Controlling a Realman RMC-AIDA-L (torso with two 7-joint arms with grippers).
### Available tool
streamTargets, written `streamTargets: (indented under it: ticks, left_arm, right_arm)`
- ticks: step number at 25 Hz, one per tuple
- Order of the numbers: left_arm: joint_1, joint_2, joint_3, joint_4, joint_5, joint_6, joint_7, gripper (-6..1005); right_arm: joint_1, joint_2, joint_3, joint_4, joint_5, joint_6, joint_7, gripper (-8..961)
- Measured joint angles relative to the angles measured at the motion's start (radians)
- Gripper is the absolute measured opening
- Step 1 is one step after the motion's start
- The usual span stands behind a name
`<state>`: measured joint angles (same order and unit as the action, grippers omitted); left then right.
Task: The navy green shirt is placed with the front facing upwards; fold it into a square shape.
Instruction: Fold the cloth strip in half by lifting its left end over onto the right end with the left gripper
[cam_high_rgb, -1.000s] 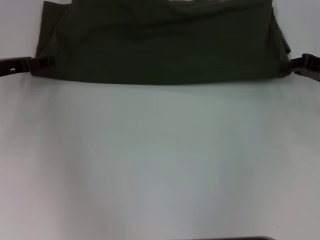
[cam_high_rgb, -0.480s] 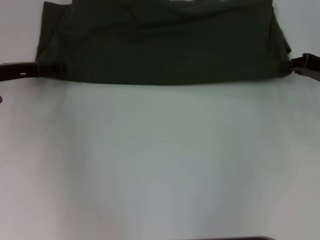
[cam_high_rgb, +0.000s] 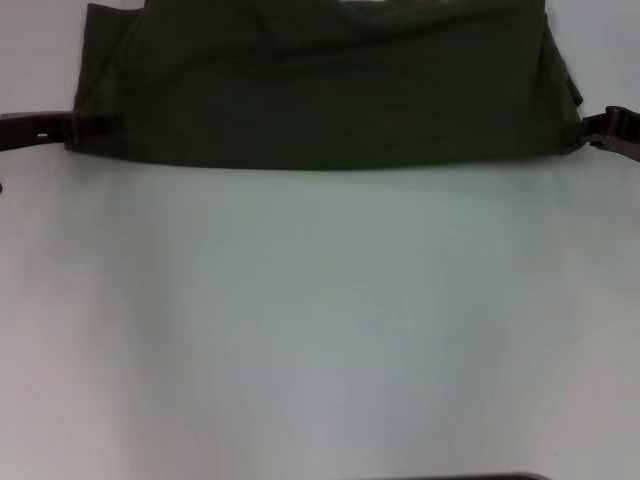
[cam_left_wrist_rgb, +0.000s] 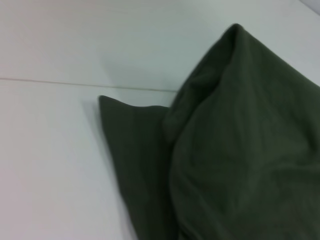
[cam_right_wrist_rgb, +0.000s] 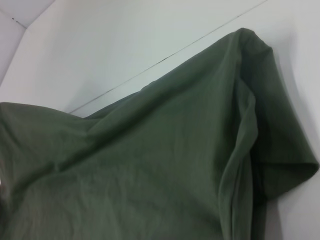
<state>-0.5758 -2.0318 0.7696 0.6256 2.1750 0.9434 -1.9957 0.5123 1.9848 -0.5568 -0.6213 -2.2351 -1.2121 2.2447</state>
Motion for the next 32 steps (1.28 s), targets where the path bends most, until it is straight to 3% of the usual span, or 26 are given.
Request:
streamTargets:
  ticks: [7, 10, 21, 32]
  left_arm:
    - [0.000, 0.005, 0.003, -0.005, 0.024, -0.005, -0.004, 749]
    - [-0.001, 0.002, 0.003, -0.007, 0.043, -0.004, -0.004, 554]
    - [0.002, -0.002, -0.002, 0.005, 0.048, -0.001, -0.005, 71]
    - [0.019, 0.007, -0.006, 0.041, 0.049, 0.084, -0.004, 20]
  right_arm:
    - [0.001, 0.001, 0.000, 0.000, 0.000, 0.001, -0.001, 21]
    - [0.002, 0.001, 0.000, 0.000, 0.000, 0.001, -0.001, 21]
    - [0.005, 0.002, 0.001, 0.000, 0.000, 0.000, -0.001, 22]
    - [0.000, 0.002, 0.018, 0.000, 0.000, -0.026, -0.036, 22]
